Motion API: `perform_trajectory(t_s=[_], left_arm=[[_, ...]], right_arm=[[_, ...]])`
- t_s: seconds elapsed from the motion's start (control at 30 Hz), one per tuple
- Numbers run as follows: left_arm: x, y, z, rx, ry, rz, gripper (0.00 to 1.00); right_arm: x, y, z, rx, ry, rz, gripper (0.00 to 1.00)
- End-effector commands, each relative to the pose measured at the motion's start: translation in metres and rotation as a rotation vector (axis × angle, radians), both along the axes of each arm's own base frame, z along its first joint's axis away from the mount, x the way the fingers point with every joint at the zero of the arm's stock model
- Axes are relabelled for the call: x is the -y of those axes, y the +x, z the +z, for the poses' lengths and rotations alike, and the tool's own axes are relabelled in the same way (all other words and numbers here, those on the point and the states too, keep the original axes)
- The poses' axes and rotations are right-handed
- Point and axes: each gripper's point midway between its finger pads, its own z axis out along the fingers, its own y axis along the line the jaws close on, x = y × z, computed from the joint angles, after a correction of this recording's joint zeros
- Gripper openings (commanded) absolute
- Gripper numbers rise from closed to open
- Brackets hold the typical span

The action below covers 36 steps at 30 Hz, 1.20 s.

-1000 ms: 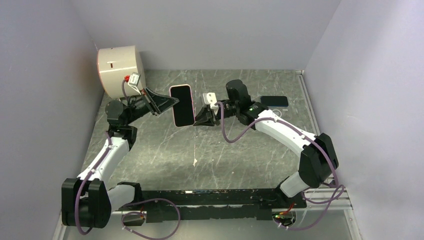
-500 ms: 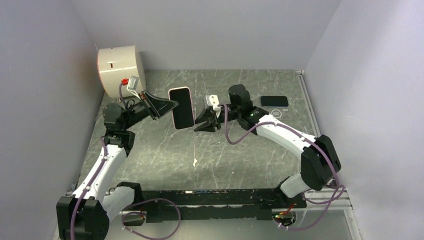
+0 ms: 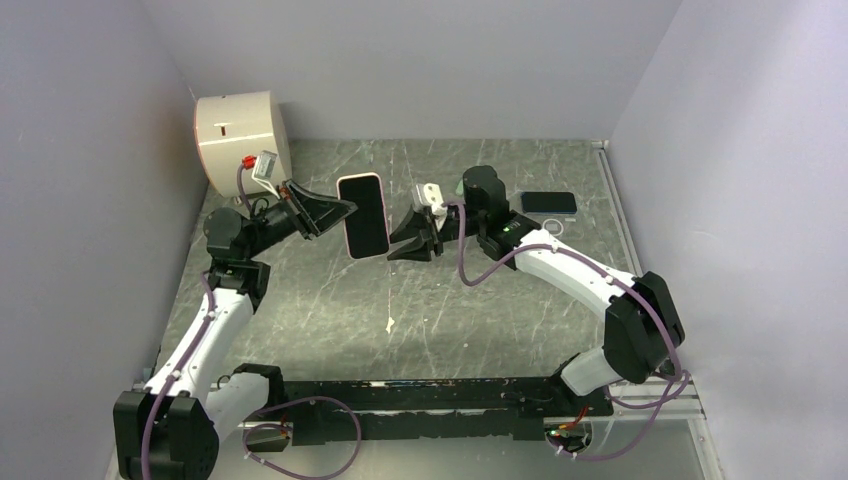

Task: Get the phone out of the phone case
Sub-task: Remove the phone case from the phone.

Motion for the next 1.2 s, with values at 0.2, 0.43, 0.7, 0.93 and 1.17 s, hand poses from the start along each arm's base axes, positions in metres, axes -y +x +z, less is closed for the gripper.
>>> perform_trajectory(t_s=[0.2,0.43,0.7,0.93,1.17], left_arm=[[0.003,-0.014,0.032,0.113,-0.047,-0.058,0.02],[0.004,-0.016,0.033,0.099,-0.06,-0.07,0.03],[0.004,-0.012,0.03,0.057,-0.071,-0.064,0.03],[0.004,-0.014,0.033,0.075,-0.077,-0.076,0.03],[0.004,-0.015,0.032,0.081,-0.077,-0.076,0.03]], right_arm=[[-0.002,-0.008,0.035,0.063,0.097,0.067,0.35],[-0.002,-0.007,0.035,0.073,0.096,0.078,0.26],[-0.003,0.001,0.046,0.09,0.106,0.085,0.2],[-0.003,-0.001,0.048,0.074,0.116,0.096,0.24],[-0.003,-0.004,0.051,0.063,0.13,0.112,0.27]])
